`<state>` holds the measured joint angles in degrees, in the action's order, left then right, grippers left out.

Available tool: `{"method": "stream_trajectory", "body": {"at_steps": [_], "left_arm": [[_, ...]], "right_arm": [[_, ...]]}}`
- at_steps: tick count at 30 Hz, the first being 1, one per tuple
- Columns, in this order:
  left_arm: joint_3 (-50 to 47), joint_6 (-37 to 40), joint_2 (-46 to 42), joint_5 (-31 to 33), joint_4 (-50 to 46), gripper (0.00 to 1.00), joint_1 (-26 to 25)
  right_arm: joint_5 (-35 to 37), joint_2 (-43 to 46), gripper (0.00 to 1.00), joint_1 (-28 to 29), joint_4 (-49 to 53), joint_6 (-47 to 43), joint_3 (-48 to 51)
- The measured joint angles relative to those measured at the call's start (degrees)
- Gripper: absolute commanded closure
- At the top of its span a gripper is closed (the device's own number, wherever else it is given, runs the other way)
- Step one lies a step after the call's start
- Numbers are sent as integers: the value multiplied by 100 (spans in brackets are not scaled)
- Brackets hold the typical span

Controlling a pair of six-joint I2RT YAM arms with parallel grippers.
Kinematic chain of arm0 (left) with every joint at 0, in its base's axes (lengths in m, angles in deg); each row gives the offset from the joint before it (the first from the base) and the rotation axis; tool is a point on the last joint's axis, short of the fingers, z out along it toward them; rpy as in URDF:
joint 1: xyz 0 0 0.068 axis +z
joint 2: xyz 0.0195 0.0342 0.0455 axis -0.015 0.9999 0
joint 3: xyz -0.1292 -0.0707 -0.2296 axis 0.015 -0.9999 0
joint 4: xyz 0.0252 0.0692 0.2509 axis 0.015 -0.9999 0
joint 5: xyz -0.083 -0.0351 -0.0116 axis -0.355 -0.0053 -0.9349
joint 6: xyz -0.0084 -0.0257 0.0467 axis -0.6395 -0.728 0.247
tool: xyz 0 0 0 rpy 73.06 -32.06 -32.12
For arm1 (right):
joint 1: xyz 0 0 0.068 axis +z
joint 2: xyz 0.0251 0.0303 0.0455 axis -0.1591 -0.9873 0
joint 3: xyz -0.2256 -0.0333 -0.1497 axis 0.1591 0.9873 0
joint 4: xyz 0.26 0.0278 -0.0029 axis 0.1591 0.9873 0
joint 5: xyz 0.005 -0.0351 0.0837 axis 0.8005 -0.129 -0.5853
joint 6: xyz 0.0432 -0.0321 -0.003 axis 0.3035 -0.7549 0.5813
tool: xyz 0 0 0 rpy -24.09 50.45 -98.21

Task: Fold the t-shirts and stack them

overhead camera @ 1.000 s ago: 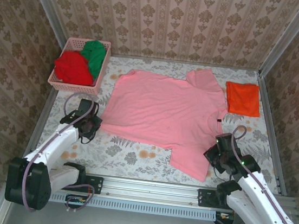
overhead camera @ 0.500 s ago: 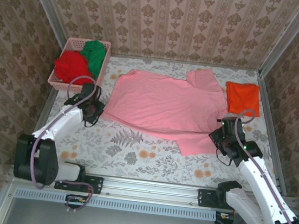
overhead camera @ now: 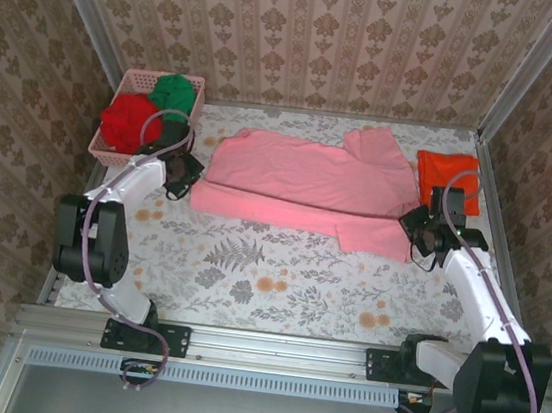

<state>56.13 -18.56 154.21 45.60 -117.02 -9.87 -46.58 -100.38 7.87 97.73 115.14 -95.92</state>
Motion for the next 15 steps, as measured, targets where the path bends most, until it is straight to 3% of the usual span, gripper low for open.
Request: {"method": "stream_trajectory", "body": {"at_steps": [15], "left_arm": [[1003, 487, 1047, -109, -195, 100, 11]], "right_arm": [[-289, -1392, 100, -240, -516, -404, -741]]}}
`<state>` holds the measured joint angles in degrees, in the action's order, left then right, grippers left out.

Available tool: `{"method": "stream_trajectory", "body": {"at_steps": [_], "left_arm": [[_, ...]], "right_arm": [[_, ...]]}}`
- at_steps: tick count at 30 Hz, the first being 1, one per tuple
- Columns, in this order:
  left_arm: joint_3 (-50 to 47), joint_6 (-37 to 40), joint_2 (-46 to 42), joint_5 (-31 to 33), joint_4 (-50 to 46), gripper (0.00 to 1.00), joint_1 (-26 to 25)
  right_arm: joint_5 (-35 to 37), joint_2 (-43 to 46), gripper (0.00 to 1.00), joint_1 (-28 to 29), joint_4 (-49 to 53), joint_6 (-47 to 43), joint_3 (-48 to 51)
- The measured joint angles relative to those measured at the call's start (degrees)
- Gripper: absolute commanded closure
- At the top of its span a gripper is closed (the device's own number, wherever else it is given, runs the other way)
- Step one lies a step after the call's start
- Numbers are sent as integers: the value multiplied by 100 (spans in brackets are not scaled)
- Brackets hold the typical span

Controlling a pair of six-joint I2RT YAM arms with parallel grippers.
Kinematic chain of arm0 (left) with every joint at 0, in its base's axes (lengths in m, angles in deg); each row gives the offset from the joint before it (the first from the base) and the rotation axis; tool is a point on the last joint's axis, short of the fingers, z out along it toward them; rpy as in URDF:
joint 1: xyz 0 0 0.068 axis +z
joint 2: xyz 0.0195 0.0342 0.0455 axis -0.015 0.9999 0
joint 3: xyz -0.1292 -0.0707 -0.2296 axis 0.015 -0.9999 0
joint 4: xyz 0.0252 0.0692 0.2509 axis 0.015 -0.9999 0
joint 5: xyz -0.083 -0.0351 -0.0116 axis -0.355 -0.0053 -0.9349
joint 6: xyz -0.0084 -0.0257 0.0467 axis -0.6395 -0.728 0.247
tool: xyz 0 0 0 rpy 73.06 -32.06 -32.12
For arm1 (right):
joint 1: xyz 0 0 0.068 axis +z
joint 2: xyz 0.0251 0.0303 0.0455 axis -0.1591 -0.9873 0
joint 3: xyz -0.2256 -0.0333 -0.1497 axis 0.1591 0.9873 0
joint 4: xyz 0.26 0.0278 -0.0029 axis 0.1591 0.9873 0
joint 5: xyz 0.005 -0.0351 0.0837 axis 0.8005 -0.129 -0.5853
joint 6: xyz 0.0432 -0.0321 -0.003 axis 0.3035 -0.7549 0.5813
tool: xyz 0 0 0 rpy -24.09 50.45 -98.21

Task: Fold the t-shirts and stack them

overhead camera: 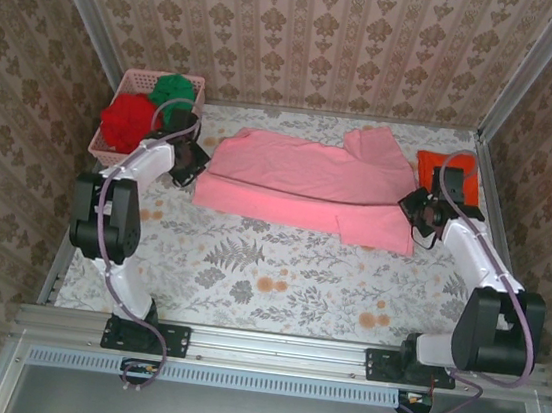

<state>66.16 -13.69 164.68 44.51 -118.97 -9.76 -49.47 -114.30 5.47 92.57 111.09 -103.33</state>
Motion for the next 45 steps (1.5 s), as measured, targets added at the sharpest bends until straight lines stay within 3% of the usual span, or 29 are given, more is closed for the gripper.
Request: {"method": "stream_trajectory", "body": {"at_steps": [8, 36, 37, 38, 40, 41, 45], "left_arm": [[404, 94, 402, 2, -83, 100, 0], [1268, 199, 1102, -17, -186, 100, 0], [1287, 201, 1137, -22, -186, 98, 0], [1296, 201, 1174, -35, -188, 93, 0], [1307, 247, 1231, -55, -190, 72, 0], [1314, 269, 1246, -79, -190, 59, 0], [1327, 396, 1259, -166, -149, 17, -17]], "right_arm": [[-109, -717, 100, -57, -142, -105, -273], [-221, -1650, 97, -249, -280, -400, -857], [-234, -1692, 90, -249, -291, -407, -857], [-251, -1731, 75, -249, -306, -437, -857], [-278, -1773, 49, -249, -308, -485, -859], [-293, -1773, 41, -249, -310, -514, -859], [-297, -1628, 27, -240, -369, -723, -850]]}}
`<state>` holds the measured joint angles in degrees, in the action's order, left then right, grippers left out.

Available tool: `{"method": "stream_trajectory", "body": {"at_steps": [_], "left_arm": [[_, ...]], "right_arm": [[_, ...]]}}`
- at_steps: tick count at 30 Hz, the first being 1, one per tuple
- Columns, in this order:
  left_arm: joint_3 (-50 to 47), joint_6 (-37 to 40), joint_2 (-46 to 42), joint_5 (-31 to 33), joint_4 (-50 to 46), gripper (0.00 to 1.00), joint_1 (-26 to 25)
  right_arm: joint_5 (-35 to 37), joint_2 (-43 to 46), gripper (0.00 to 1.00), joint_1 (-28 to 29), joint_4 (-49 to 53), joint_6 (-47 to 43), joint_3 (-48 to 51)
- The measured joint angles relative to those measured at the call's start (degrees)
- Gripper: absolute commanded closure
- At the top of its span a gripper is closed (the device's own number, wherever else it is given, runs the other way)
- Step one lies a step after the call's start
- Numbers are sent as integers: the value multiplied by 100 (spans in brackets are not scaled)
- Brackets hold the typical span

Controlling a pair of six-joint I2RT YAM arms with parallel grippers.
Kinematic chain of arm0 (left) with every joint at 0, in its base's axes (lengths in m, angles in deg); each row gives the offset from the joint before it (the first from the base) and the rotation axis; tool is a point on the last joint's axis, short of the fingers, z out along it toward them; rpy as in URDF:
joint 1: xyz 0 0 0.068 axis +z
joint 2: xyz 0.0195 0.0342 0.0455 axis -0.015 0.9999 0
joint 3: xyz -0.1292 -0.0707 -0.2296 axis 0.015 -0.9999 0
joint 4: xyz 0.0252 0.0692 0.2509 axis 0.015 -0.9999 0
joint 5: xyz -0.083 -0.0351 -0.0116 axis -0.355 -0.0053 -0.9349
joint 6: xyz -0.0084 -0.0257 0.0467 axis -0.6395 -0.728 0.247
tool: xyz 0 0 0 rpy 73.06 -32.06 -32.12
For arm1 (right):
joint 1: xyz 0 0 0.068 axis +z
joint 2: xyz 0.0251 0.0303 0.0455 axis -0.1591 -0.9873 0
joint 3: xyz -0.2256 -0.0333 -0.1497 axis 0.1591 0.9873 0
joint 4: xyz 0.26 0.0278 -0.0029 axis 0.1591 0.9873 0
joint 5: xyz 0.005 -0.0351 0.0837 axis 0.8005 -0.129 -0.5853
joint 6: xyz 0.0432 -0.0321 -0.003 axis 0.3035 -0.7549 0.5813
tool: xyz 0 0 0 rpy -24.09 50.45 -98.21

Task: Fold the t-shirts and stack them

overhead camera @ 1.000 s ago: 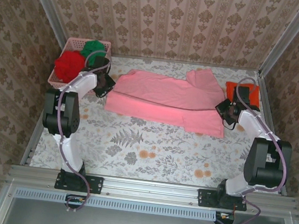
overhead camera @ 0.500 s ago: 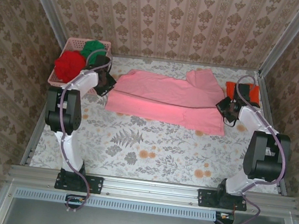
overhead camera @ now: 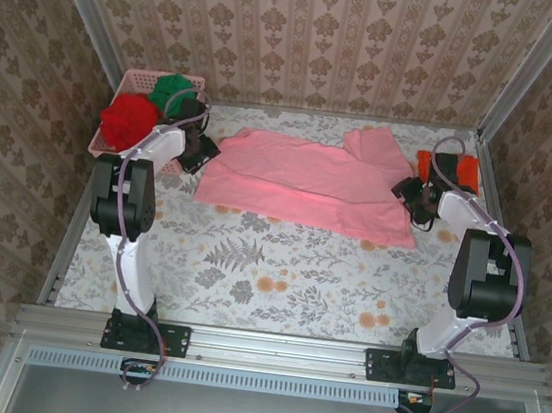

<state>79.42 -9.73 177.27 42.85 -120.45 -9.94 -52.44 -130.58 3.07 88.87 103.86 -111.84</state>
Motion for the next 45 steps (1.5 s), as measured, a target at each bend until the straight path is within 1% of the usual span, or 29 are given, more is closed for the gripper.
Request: {"method": "stream_trajectory", "body": {"at_steps": [2, 5, 8, 11, 14, 19, 24, 28, 35, 38, 41, 45], "left_arm": [[-13, 85, -22, 4, 42, 1, -39], [-221, 184, -232, 48, 155, 0, -173], [-466, 210, -516, 63, 282, 0, -417], [-638, 203, -584, -63, 570, 0, -647], [-922, 179, -533, -284, 874, 0, -756], [-1495, 188, -437, -417, 1252, 0, -669], [-2190, 205, -844, -485, 1880, 0, -588], [-2861, 291, -1329, -407, 2061, 0, -584], [-3842, 409, -2140, -339, 2087, 0, -638], [-4212, 413, -2518, -308, 1996, 0, -791], [-4538, 326, -2909, -236, 1764, 0, -1056], [-4686, 177, -3217, -223, 1351, 0, -1272]], "right_arm": [[63, 267, 25, 57, -50, -164, 83], [269, 811, 24, 251, -96, -402, 321], [352, 1064, 23, 555, -264, -538, 577], [330, 868, 24, 793, -365, -555, 741], [247, 476, 25, 848, -433, -533, 852], [35, -50, 23, 710, -474, -396, 988], [-151, -26, 21, 595, -616, -271, 1121], [-173, 420, 21, 592, -813, -70, 1639], [-195, 1423, 20, 597, -516, 133, 2518], [-190, 1926, 20, 597, -251, 179, 2863], [-181, 2444, 20, 597, 83, 229, 3180], [-162, 2861, 19, 597, 573, 225, 3298]]}}
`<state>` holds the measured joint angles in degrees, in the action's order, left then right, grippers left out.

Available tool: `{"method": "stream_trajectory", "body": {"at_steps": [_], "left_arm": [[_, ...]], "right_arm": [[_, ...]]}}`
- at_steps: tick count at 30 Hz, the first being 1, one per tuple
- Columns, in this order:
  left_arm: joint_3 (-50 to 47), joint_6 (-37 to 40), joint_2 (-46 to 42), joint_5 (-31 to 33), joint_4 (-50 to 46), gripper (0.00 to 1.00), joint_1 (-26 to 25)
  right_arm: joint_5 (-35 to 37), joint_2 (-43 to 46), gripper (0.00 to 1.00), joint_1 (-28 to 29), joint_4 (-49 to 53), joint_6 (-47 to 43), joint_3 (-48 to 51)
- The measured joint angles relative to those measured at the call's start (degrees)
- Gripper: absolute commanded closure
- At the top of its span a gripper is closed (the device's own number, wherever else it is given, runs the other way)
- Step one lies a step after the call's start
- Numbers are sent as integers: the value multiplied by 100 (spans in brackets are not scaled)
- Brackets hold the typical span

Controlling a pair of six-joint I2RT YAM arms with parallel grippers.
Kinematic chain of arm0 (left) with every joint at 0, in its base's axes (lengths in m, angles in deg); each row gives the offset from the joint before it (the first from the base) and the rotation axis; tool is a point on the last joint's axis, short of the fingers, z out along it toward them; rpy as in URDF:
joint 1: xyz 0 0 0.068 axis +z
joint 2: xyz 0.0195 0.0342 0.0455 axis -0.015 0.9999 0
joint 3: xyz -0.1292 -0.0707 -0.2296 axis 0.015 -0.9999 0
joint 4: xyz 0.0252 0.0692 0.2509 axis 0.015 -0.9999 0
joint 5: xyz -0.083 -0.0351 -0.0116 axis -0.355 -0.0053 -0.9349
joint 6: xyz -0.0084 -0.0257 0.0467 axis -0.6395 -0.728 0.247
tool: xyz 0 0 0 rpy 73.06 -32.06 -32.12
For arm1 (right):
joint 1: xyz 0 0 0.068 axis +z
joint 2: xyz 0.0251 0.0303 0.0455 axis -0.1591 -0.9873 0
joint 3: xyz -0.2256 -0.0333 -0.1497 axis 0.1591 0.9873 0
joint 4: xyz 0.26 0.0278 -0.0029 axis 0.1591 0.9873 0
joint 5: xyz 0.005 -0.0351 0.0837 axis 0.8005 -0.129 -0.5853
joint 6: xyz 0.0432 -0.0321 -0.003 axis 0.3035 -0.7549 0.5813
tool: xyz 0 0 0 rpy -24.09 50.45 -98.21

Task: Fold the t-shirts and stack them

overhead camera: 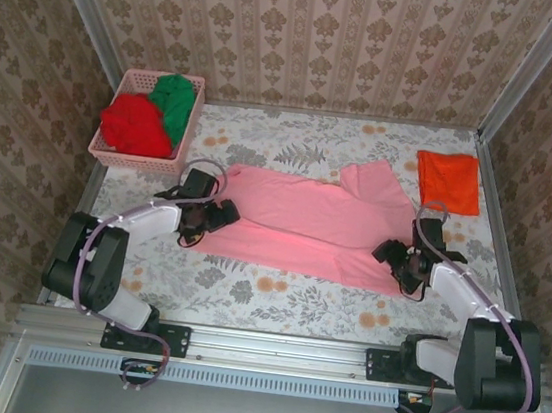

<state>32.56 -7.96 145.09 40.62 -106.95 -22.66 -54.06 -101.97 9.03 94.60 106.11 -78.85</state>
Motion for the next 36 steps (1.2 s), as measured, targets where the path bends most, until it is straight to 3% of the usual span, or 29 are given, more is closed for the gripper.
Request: {"method": "stream_trajectory", "body": {"at_steps": [4, 8, 12, 15, 20, 25, 36], "left_arm": [[293, -11, -50, 151, -702, 0, -2], [1340, 240, 55, 507, -1220, 1, 4], [2675, 520, 627, 680, -1464, 18, 15], [3329, 544, 1191, 629, -1574, 25, 4], [3842, 199, 2181, 435, -1716, 22, -72], [3871, -197, 2741, 385, -1742, 32, -92], [5003, -431, 3499, 459, -1676, 36, 437]], "right_arm": [[4, 247, 18, 28, 435, -133, -203], [59, 254, 17, 256, 531, -328, -876], [151, -57, 16, 625, 437, -435, -1464], [170, -389, 16, 855, 264, -428, -1635], [170, -848, 16, 1040, 94, -409, -1718], [170, -931, 16, 1051, 76, -409, -1733], [168, -931, 16, 1051, -15, -407, -1729]]}}
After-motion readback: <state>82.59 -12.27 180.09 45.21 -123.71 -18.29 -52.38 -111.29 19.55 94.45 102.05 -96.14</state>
